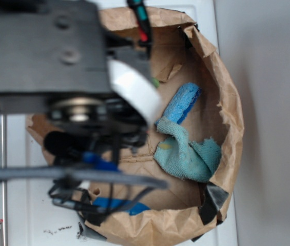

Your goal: Grab the green animal.

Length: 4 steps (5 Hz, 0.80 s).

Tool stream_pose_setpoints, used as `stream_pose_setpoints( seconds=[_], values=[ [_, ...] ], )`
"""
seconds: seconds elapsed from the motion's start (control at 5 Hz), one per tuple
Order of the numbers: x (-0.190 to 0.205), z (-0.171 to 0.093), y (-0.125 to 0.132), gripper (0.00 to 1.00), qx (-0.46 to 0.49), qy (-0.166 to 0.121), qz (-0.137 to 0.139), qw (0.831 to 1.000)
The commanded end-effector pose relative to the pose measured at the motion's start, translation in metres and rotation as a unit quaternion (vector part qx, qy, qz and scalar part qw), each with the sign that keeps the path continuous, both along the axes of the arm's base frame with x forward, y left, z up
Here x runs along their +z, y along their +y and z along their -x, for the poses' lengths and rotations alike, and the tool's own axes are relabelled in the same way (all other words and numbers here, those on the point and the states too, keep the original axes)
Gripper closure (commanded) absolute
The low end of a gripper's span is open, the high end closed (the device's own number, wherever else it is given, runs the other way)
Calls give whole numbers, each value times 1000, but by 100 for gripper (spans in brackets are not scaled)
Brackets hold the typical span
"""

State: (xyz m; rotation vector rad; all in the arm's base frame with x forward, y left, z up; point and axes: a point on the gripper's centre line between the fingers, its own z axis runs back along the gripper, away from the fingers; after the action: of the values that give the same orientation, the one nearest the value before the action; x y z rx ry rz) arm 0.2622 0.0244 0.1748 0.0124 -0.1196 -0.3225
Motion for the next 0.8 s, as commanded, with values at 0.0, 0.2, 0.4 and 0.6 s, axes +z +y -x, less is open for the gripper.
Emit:
stream_pose_setpoints(
  seconds=[0.0, 0.2, 0.4, 0.6],
  values=[
    [-22, -17, 24, 0, 21, -21, -13, 999],
    [-50, -15, 22, 0, 13, -21, -25, 999],
    [-66, -17, 25, 0, 18, -8, -24, 1000],
    [-79, -23, 29, 0, 65, -17, -36, 997]
  ],
)
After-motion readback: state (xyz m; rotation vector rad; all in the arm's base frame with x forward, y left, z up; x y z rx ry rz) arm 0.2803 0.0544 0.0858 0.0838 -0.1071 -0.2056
